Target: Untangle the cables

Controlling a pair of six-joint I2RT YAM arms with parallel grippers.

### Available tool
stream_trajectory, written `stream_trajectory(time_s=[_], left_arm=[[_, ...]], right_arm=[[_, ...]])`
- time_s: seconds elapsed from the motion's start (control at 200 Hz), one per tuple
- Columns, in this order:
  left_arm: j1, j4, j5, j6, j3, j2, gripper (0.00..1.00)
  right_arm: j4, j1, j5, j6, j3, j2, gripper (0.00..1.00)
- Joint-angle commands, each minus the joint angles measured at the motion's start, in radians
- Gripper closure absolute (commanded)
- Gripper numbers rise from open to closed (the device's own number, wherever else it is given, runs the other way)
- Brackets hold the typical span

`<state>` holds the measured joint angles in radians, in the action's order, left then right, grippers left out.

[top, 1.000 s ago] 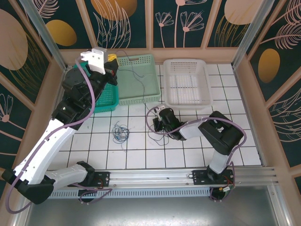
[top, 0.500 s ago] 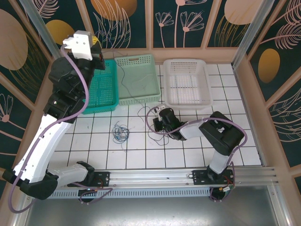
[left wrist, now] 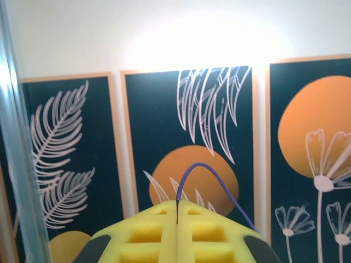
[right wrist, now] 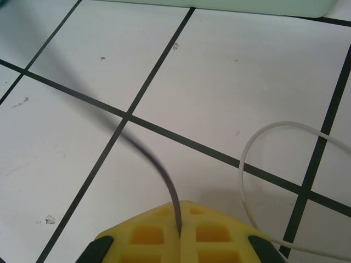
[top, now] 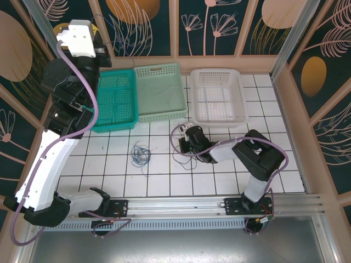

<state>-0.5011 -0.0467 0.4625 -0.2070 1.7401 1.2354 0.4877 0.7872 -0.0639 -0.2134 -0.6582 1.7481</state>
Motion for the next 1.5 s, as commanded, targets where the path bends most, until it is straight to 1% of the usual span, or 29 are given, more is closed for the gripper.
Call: stream_trajectory(time_s=[0.0, 0.095, 0.175, 0.23, 0.385, 0.515, 0.606, 0.756, 0.916, 1.041, 1.136, 1.321, 1.496], left_arm=[[0.007, 0.061, 0.07, -0.067, 0.052, -0.003, 1.0], [0.009, 0.066, 0.091, -0.086, 0.084, -0.005, 1.0], [0.009, 0.044, 0.069, -0.093, 0.108, -0.004, 1.0], [0.009, 0.025, 0.074, -0.096, 0.111, 0.001, 1.0], [0.013, 0.052, 0.116, -0.115, 0.009, -0.008, 1.0], [0.047, 0.056, 0.129, -0.098, -0.058, 0.007, 1.0], [0.096, 0.041, 0.098, -0.058, -0.089, 0.029, 1.0], [0.208, 0.023, 0.038, 0.013, -0.121, 0.079, 1.0], [0.327, 0.005, -0.057, 0.103, -0.155, 0.121, 1.0], [0.396, 0.005, -0.123, 0.164, -0.204, 0.151, 1.0], [0.421, 0.013, -0.15, 0.199, -0.248, 0.186, 1.0], [0.43, 0.029, -0.225, 0.286, -0.329, 0.246, 1.0], [0.431, 0.093, -0.236, 0.33, -0.469, 0.202, 1.0]], right_arm=[[-0.026, -0.003, -0.015, -0.029, -0.008, 0.013, 1.0], [-0.04, -0.007, -0.015, -0.037, -0.021, 0.026, 1.0], [-0.034, -0.006, -0.006, -0.036, -0.024, 0.027, 1.0], [-0.032, -0.007, -0.005, -0.036, -0.027, 0.028, 1.0], [-0.037, -0.006, -0.002, -0.037, -0.036, 0.024, 1.0], [-0.041, -0.006, -0.002, -0.032, -0.032, 0.009, 1.0], [-0.043, -0.006, -0.004, -0.032, -0.029, 0.002, 1.0], [-0.047, -0.006, -0.004, -0.033, -0.029, -0.005, 1.0], [-0.05, -0.006, -0.005, -0.032, -0.032, -0.006, 1.0], [-0.054, -0.006, -0.004, -0.032, -0.035, -0.008, 1.0], [-0.058, -0.006, -0.004, -0.03, -0.04, -0.007, 1.0], [-0.072, -0.005, -0.006, -0.025, -0.052, -0.012, 1.0], [-0.08, -0.006, -0.01, -0.016, -0.057, -0.016, 1.0]])
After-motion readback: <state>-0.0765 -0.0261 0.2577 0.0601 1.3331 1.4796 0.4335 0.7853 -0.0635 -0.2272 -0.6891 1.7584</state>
